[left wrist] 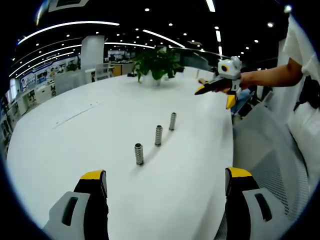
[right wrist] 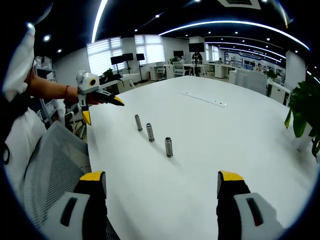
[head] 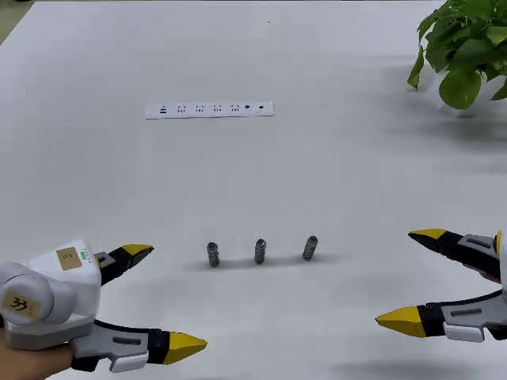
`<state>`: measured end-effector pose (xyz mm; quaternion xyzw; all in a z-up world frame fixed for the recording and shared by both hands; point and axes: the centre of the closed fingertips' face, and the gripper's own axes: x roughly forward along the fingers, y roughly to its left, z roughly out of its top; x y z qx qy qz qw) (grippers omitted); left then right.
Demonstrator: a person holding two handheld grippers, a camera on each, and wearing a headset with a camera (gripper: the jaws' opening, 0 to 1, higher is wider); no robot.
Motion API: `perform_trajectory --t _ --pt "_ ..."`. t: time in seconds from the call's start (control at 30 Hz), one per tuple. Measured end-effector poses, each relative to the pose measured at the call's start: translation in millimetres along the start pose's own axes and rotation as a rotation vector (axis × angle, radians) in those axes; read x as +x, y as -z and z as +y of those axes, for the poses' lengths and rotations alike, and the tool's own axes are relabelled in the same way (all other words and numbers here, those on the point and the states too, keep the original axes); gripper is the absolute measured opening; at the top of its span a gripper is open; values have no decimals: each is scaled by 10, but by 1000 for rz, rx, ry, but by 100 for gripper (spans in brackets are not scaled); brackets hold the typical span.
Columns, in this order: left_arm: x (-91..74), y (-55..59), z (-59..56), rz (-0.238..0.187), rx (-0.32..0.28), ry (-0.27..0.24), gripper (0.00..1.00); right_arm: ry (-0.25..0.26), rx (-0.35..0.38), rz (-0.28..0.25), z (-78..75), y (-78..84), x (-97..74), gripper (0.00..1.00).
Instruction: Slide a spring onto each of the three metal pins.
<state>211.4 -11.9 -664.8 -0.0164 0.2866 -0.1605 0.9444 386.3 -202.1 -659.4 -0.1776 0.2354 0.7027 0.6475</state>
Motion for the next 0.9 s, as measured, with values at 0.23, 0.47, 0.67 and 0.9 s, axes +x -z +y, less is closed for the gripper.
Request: perform_trajectory --t 0.23,0.47,0.67,0.9 --pt "-9 -12 -19 2 3 1 100 -1 -1 -1 39 -15 -20 93" --pt "-10 -35 -29 0 8 3 100 2 -1 -7 10 -1 -32 92" --pt "-16 -21 -17 3 14 7 100 2 -1 -5 36 -1 -32 92" --pt "-24 -20 37 -6 9 -4 100 -11 -3 0 54 18 -14 92"
